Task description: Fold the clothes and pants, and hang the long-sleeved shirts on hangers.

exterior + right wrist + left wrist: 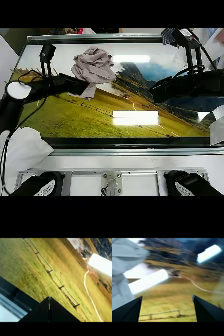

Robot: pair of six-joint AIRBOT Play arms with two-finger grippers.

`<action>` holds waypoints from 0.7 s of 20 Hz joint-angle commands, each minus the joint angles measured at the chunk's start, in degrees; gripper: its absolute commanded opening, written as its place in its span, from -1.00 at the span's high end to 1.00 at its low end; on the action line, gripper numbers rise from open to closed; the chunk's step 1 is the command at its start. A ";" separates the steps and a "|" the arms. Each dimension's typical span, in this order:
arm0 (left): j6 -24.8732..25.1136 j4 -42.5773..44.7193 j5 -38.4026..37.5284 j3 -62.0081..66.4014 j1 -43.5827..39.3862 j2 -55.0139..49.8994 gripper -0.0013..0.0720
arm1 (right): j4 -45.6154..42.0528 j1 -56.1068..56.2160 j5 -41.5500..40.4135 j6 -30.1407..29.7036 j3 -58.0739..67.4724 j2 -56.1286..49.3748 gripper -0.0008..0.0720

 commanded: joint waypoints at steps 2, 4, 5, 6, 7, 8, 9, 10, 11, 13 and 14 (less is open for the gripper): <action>-24.87 20.48 8.72 12.33 0.00 -17.77 -0.88 | 0.13 0.02 -0.15 0.17 0.00 -0.35 0.94; -31.98 24.83 7.50 20.06 -0.02 -28.46 -0.88 | 0.46 0.02 -0.17 0.17 0.00 -0.39 0.94; -34.80 24.59 6.29 23.96 -0.02 -33.51 -0.88 | 0.46 0.07 -0.15 0.17 0.00 -0.42 0.94; -37.24 24.02 4.92 28.24 -0.26 -38.49 -0.88 | 0.44 0.11 -0.15 0.17 0.00 -0.48 0.94; -38.75 24.17 4.22 32.11 -0.85 -42.64 -0.88 | 0.46 0.11 -0.13 0.17 0.00 -0.59 0.94; -39.43 24.17 4.28 35.71 -1.29 -46.47 -0.88 | 0.46 0.11 -0.11 0.17 0.00 -0.70 0.94; -39.82 24.17 4.31 38.66 -1.68 -49.46 -0.88 | 0.46 0.11 -0.13 0.17 0.00 -0.72 0.94; -40.59 24.22 4.31 41.24 -2.21 -52.06 -0.88 | 0.44 0.11 -0.13 0.20 0.00 -0.70 0.94; -40.98 24.26 4.09 43.30 -2.51 -54.23 -0.88 | 0.46 0.11 -0.11 0.17 0.00 -0.70 0.94; -41.94 24.24 1.49 48.19 -2.75 -58.58 -0.88 | 0.46 0.11 -0.02 0.20 0.00 -0.70 0.94; -42.66 24.22 0.24 50.47 -2.75 -60.30 -0.88 | 0.46 0.11 0.33 0.17 0.00 -0.70 0.94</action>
